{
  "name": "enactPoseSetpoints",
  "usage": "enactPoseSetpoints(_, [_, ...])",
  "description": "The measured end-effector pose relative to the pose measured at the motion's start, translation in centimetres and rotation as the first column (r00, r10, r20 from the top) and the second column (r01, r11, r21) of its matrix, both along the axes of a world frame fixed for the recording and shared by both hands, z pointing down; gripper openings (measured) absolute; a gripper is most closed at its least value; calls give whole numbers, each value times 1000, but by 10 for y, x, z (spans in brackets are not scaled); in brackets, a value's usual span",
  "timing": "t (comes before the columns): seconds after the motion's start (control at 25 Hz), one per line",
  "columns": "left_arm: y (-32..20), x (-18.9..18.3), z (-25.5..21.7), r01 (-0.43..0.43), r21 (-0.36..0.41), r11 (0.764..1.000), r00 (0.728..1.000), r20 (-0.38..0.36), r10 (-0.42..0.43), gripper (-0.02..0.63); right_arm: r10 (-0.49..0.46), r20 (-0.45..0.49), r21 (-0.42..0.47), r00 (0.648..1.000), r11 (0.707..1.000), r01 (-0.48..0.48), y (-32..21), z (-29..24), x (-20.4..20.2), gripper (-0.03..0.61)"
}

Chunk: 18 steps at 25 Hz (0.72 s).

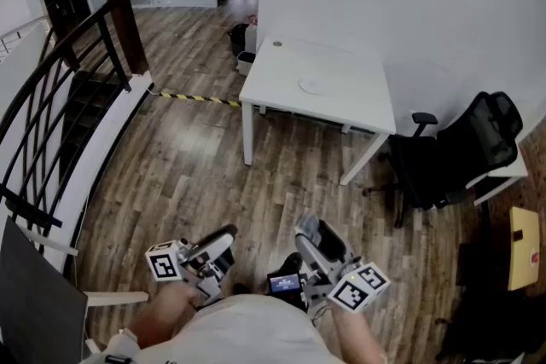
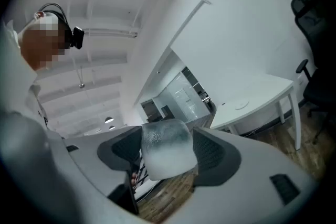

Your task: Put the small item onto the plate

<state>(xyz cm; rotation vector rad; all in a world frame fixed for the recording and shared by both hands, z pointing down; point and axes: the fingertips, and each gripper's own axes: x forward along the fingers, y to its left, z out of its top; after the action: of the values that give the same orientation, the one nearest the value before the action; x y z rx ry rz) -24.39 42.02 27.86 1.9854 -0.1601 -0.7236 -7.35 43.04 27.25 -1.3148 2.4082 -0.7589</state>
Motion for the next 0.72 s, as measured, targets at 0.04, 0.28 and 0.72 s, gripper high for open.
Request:
enactPoseSetpoints(0.04, [1, 3, -1, -7, 16, 1000, 1000, 7, 7, 161, 14, 2, 9, 1000, 1000, -14, -3, -4, 8, 302])
enactPoseSetpoints(0.28, [-15, 8, -21, -13, 116, 993, 1000, 6, 12, 161, 53, 129, 64, 990, 996, -61, -43, -33, 37, 302])
enactPoseSetpoints(0.72, [-11, 11, -13, -48, 119, 992, 999, 15, 47, 161, 96, 307, -5, 947, 995, -99, -48, -23, 52, 302])
